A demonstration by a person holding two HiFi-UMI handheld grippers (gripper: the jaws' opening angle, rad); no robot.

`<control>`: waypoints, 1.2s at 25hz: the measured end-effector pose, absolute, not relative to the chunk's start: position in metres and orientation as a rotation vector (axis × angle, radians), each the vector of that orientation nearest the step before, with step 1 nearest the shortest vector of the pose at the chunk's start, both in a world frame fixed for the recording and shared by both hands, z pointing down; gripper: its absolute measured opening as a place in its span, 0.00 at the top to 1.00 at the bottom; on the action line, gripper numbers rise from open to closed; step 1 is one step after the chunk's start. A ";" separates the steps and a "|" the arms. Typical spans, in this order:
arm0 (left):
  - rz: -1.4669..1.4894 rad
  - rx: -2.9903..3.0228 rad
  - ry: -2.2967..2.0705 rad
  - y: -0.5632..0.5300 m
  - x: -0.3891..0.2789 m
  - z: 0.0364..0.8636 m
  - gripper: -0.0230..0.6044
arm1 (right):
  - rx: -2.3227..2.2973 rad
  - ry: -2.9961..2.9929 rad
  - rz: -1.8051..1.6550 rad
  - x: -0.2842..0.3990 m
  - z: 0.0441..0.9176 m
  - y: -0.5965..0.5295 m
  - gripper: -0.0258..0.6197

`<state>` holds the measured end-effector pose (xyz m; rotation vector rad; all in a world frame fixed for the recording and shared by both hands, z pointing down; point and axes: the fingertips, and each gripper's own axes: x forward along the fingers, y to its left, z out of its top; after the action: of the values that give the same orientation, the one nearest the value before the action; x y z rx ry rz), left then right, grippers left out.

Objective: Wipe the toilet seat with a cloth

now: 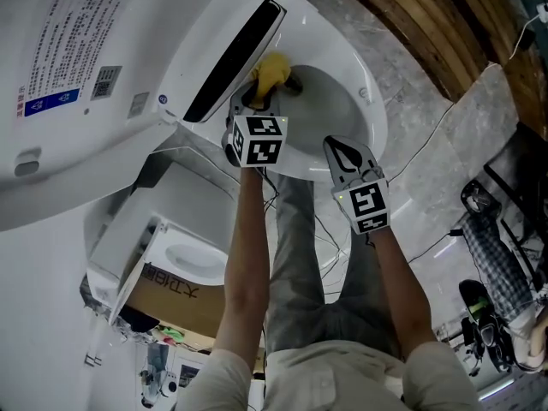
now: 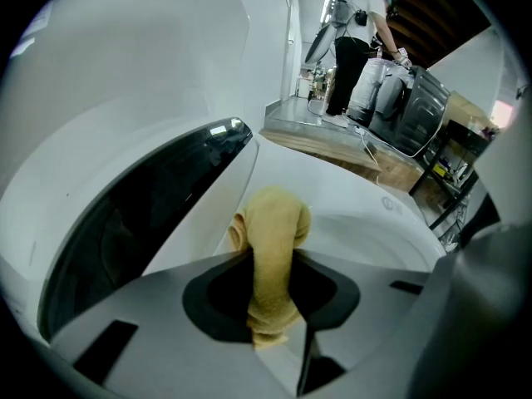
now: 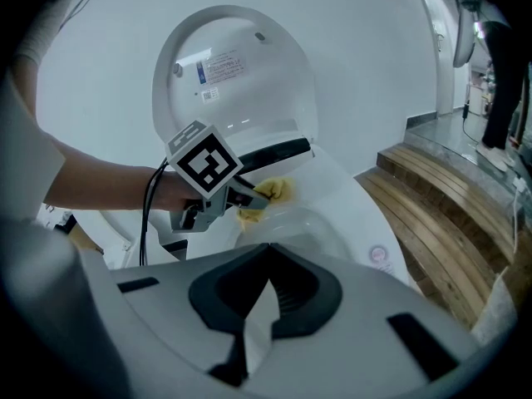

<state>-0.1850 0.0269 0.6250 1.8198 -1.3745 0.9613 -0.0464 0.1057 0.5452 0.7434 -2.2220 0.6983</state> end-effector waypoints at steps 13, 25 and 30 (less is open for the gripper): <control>0.943 1.766 -1.390 0.063 -0.209 0.621 0.78 | 0.692 -2.234 0.680 -0.052 0.544 0.121 0.95; 0.963 1.738 -1.394 0.099 -0.225 0.619 0.78 | 0.664 -2.246 0.680 -0.055 0.540 0.136 0.95; 0.962 1.720 -1.407 0.113 -0.226 0.619 0.77 | 0.641 -2.252 0.674 -0.054 0.537 0.141 0.95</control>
<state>-0.2263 0.1129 0.6188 1.7198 -1.4067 0.9624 -0.0535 0.1406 0.5373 0.6412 -2.2518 0.6739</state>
